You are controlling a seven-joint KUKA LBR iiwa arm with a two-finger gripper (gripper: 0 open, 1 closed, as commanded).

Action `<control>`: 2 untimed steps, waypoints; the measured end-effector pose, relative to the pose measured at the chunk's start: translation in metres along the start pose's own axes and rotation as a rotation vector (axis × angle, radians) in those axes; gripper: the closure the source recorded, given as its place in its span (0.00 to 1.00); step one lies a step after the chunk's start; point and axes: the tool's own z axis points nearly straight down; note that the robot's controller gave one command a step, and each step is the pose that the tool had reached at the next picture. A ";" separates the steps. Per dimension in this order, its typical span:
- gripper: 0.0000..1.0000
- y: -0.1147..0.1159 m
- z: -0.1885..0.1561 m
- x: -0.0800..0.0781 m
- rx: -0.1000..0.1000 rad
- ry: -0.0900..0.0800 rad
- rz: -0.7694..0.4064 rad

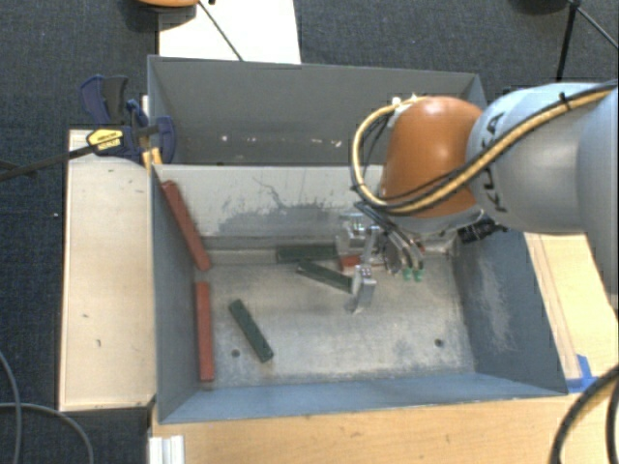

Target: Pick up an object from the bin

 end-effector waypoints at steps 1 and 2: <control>0.00 0.019 -0.031 0.017 0.001 0.002 -0.058; 0.00 0.004 -0.001 0.002 -0.002 -0.012 -0.014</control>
Offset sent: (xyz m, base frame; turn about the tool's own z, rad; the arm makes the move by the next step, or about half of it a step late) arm 0.0110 -0.0206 -0.0584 0.0754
